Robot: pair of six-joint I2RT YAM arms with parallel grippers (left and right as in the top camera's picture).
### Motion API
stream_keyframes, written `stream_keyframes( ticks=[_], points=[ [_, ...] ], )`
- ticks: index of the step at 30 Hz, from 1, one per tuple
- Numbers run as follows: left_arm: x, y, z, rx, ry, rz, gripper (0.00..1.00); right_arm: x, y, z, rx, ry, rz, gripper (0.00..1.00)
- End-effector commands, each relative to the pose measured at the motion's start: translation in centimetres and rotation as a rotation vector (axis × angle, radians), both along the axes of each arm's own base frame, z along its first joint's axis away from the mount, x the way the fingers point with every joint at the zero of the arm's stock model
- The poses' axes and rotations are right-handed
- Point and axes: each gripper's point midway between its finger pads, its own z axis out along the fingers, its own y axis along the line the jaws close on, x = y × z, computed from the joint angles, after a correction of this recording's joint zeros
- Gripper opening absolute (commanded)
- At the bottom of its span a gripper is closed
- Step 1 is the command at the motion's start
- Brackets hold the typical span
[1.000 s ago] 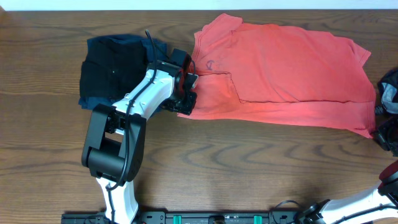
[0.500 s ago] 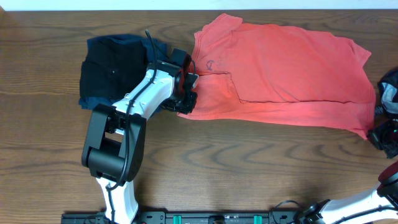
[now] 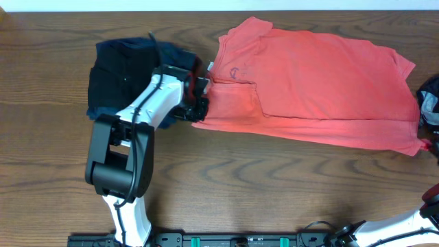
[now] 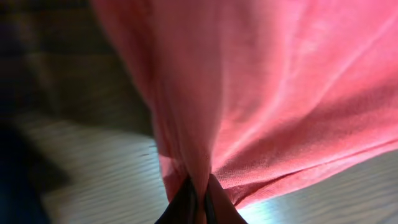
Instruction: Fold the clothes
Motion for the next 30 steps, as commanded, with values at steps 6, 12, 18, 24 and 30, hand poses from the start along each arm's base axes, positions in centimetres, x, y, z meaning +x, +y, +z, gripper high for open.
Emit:
stream_keyframes(
  ticks=[6, 12, 18, 24, 30],
  points=[
    [0.7, 2.3, -0.1, 0.017, -0.001, 0.055, 0.06, -1.1, -0.5, 0.0, -0.026, 0.072, -0.026, 0.16],
    [0.9, 2.3, 0.0, 0.014, -0.008, 0.055, 0.08, -1.3, 1.3, -0.5, 0.022, 0.101, -0.003, 0.41],
    [0.9, 2.3, 0.0, 0.014, -0.011, 0.055, 0.08, -2.7, 4.8, -2.7, 0.114, 0.172, 0.015, 0.34],
    [1.1, 2.3, 0.1, 0.012, -0.017, 0.056, 0.08, -3.5, 6.8, -5.8, 0.138, 0.186, -0.032, 0.27],
    [1.0, 2.3, 0.1, 0.013, -0.016, 0.056, 0.08, -2.6, 6.5, -5.8, 0.132, 0.133, -0.029, 0.01]
  ],
)
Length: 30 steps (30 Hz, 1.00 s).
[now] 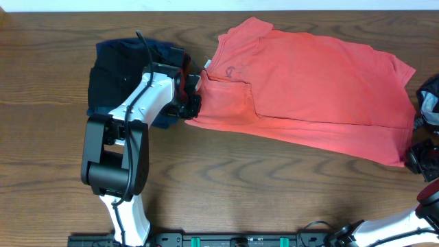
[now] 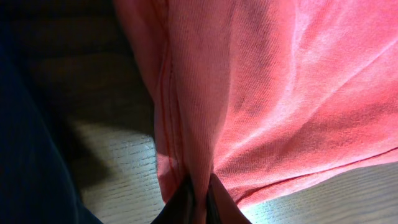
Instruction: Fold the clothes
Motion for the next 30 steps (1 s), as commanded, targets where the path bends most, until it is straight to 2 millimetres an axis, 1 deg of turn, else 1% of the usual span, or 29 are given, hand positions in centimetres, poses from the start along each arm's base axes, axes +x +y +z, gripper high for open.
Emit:
stream_keyframes(
  ticks=[1, 4, 8, 10, 13, 15, 20, 21, 22, 23, 24, 25, 26, 28, 30],
  points=[
    [0.2, 0.5, 0.0, 0.014, -0.008, 0.007, 0.09, -0.1, 0.6, -0.8, 0.029, 0.016, -0.001, 0.01],
    [0.2, 0.5, 0.0, 0.015, -0.007, 0.006, 0.08, 0.0, -0.7, 0.6, 0.01, 0.016, 0.002, 0.01],
    [0.3, 0.5, 0.1, 0.014, -0.012, 0.002, 0.06, 0.5, -2.7, 3.4, -0.017, 0.007, 0.014, 0.01],
    [0.3, 0.5, 0.2, 0.013, -0.016, 0.002, 0.06, 0.1, -3.3, 4.3, -0.039, 0.041, 0.022, 0.01],
    [0.4, 0.5, 0.3, 0.012, -0.018, 0.003, 0.06, -0.5, -3.4, 4.5, -0.053, 0.084, 0.019, 0.01],
    [0.3, 0.5, 0.4, 0.013, -0.017, 0.002, 0.06, -1.2, -3.6, 4.4, -0.067, 0.126, 0.019, 0.01],
    [0.2, 0.5, 0.4, 0.014, -0.013, 0.003, 0.06, -1.6, -3.8, 4.4, -0.081, 0.152, 0.02, 0.01],
    [0.2, 0.5, 0.4, 0.014, -0.013, 0.003, 0.07, -1.7, -3.8, 4.4, -0.08, 0.155, 0.02, 0.02],
    [0.2, 0.5, 0.4, 0.013, -0.013, 0.003, 0.12, -1.7, -3.7, 4.4, -0.078, 0.155, 0.019, 0.06],
    [0.1, 0.5, 0.4, 0.014, -0.01, 0.003, 0.22, -1.7, -3.7, 4.4, -0.077, 0.155, 0.019, 0.21],
    [-0.1, 0.5, 0.4, 0.014, -0.001, 0.003, 0.32, -1.6, -3.7, 4.4, -0.074, 0.152, 0.014, 0.29],
    [-0.3, 0.5, 0.4, 0.012, 0.009, 0.002, 0.43, -1.6, -3.6, 4.4, -0.072, 0.148, 0.007, 0.29],
    [-0.7, 0.5, 0.6, 0.009, 0.028, 0.001, 0.49, -1.2, -3.6, 4.4, -0.066, 0.13, 0.002, 0.32],
    [-1.2, 0.5, 1.2, 0.009, 0.052, 0.0, 0.5, -0.4, -3.4, 4.5, -0.051, 0.087, 0.004, 0.37],
    [-1.2, 0.3, 2.2, 0.008, 0.051, -0.004, 0.51, 0.6, -3.3, 4.6, -0.039, 0.029, 0.019, 0.38]
  ],
)
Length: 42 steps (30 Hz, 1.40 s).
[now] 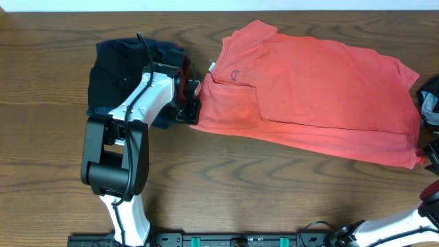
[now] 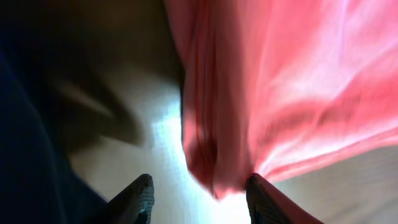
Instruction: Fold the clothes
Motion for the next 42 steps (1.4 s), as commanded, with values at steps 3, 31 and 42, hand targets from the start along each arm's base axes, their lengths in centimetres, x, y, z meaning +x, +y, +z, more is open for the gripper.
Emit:
stream_keyframes(
  ticks=[3, 31, 42],
  points=[
    [1.7, -2.0, 4.2, -0.081, -0.094, -0.043, 0.52, 4.3, 0.6, 1.4, 0.054, -0.242, 0.095, 0.41],
    [8.5, -6.5, 8.6, -0.166, -0.42, -0.154, 0.75, 11.9, 0.4, 6.3, -0.052, -0.746, 0.461, 0.62],
    [12.5, -7.5, 16.6, -0.207, -0.611, -0.153, 0.76, 7.2, -6.7, 4.6, -0.244, -0.521, 0.311, 0.95]
  ],
)
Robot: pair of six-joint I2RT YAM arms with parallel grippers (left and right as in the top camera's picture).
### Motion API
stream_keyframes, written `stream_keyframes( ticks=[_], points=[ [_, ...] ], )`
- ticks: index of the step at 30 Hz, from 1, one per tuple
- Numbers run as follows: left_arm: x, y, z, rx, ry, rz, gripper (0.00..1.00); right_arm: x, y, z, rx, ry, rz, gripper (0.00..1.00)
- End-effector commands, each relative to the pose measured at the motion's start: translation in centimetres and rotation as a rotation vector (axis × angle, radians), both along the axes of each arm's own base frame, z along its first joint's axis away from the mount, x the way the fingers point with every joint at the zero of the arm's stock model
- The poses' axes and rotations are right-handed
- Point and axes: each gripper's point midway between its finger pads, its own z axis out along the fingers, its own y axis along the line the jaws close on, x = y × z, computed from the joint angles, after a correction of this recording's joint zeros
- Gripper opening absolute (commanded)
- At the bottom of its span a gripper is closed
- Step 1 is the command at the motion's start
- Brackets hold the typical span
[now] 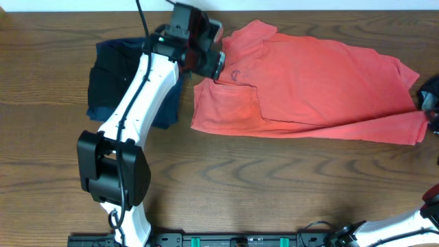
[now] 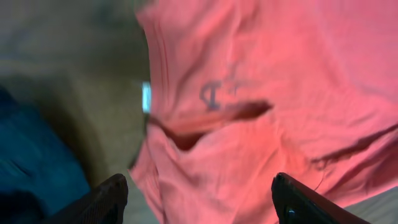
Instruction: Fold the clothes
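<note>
A coral T-shirt (image 1: 309,82) lies spread across the table, collar to the left, with its left part folded over in a flap (image 1: 223,106). My left gripper (image 1: 211,63) hovers above the collar area, wide open and holding nothing. In the left wrist view its fingers (image 2: 104,200) stand far apart over the shirt (image 2: 261,124), which shows a small grey logo (image 2: 214,93) and a white tag (image 2: 146,98). My right gripper (image 1: 433,118) shows only as a dark shape at the right edge, by the shirt's lower right corner; its jaws are hidden.
A folded navy garment (image 1: 116,75) lies left of the shirt, under my left arm, and appears as blue cloth (image 2: 31,168) in the wrist view. A grey and red item (image 1: 429,90) sits at the right edge. Bare wood table (image 1: 274,185) fills the front.
My left gripper was open at the shirt's lower left hem beside the navy garment; it is now higher up over the collar, open wider. The shirt's lower right corner has shifted.
My left gripper was shut on the shirt's left hem, and the shirt then lay a little further left with the gripper still shut on it. After that the jaws were open and the hem lay free. Now the gripper is open over the collar.
</note>
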Motion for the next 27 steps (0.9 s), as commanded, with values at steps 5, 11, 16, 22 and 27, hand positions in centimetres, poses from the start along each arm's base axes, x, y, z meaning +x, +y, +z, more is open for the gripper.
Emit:
stream_keyframes(
  ticks=[5, 11, 16, 22, 27],
  points=[
    [1.1, 0.0, 1.5, -0.009, -0.044, 0.016, 0.76, -2.9, -4.8, 0.6, -0.09, 0.025, -0.122, 0.99],
    [0.5, 0.6, 0.9, 0.019, -0.013, 0.029, 0.76, -1.4, -3.3, 2.1, -0.063, -0.109, 0.0, 0.99],
    [-4.1, 2.0, -3.0, 0.057, 0.259, 0.122, 0.76, -1.3, -2.5, 1.8, -0.042, -0.093, 0.01, 0.99],
    [-9.9, 3.0, -10.0, 0.111, 0.567, 0.177, 0.76, -1.2, -1.7, 1.6, -0.008, -0.081, 0.012, 0.99],
    [-11.8, 2.8, -13.6, 0.078, 0.641, 0.193, 0.76, -0.8, -0.8, 1.5, 0.009, -0.073, 0.029, 0.99]
  ],
)
